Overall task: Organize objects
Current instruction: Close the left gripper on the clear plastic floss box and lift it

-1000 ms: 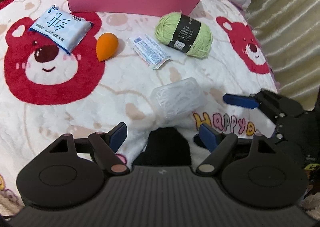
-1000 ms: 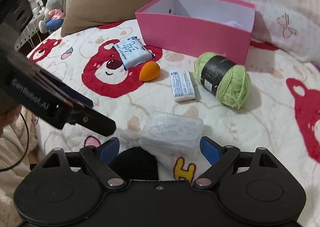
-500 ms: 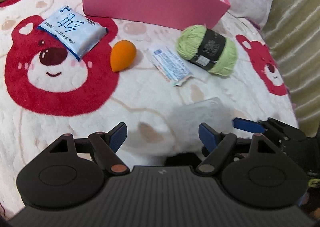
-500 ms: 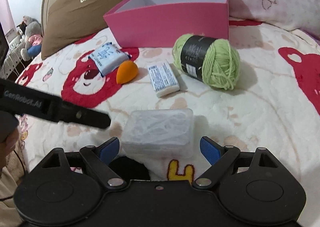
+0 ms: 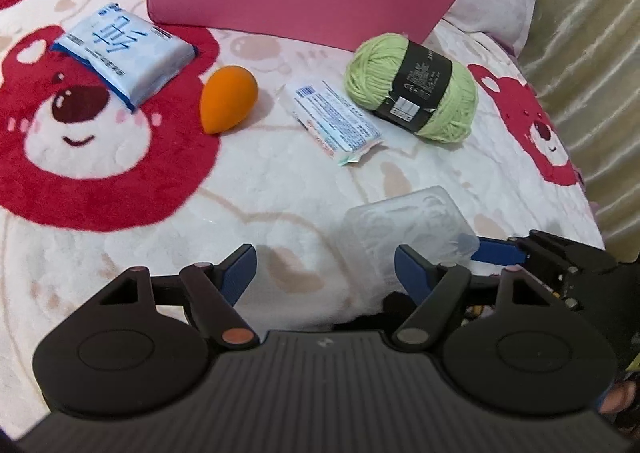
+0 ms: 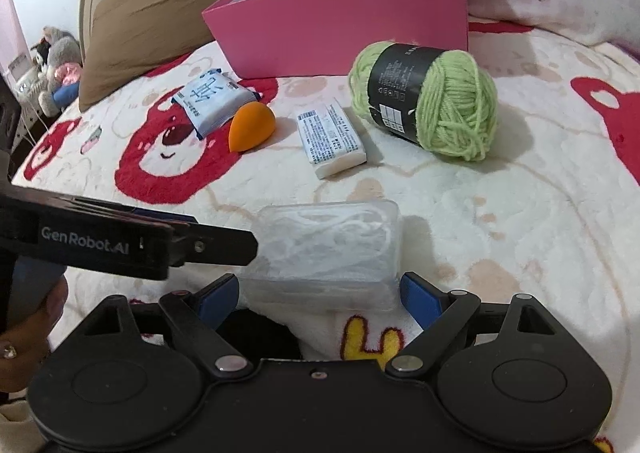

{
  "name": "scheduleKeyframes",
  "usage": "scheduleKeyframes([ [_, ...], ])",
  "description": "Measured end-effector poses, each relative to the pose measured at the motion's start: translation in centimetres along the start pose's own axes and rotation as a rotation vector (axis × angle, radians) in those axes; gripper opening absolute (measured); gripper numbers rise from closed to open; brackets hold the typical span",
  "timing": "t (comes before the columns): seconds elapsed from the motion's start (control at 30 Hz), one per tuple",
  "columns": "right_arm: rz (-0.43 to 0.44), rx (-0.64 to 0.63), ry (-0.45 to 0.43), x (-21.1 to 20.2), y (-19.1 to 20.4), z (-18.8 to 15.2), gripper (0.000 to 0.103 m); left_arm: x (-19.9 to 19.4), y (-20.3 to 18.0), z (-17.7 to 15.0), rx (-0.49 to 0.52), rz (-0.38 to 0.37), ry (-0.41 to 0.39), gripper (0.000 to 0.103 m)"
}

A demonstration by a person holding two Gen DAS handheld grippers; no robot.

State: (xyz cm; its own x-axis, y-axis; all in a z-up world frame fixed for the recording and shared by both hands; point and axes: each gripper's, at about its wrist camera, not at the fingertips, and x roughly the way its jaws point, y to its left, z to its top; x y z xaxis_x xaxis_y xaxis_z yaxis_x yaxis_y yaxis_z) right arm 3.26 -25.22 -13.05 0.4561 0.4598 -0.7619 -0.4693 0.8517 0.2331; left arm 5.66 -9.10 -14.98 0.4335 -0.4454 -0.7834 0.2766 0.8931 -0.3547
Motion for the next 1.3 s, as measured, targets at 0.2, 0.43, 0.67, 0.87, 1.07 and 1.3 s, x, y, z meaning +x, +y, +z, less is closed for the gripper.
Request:
scheduleKeyframes([
  [0.2,-0.01,-0.021,0.001,0.3,0.3,-0.1,0.092,0.5,-0.2,0.2,-0.014,-0.053,0.003,0.061],
  [0.43,-0.018,-0.045,0.002,0.7,0.6,-0.2,0.094,0.9,-0.2,0.0,-0.042,-0.139,0.021,0.049],
  [0.67,-0.032,-0.06,0.005,1.5,0.9,-0.2,0.095,1.6,0.7,0.3,-0.084,-0.125,0.014,0.052],
  [0.87,-0.047,-0.077,-0.001,1.9,1.3,0.0,0.095,1.8,1.0,0.1,-0.126,-0.189,0.041,0.045],
  [1.07,-0.061,-0.088,-0.01,2.0,1.8,0.0,0.095,1.5,0.9,-0.1,-0.116,-0.176,0.026,0.044],
  [1.3,-0.087,-0.104,-0.014,2.6,2.5,0.1,0.095,1.1,0.4,-0.3,-0.091,-0.136,0.01,0.045],
])
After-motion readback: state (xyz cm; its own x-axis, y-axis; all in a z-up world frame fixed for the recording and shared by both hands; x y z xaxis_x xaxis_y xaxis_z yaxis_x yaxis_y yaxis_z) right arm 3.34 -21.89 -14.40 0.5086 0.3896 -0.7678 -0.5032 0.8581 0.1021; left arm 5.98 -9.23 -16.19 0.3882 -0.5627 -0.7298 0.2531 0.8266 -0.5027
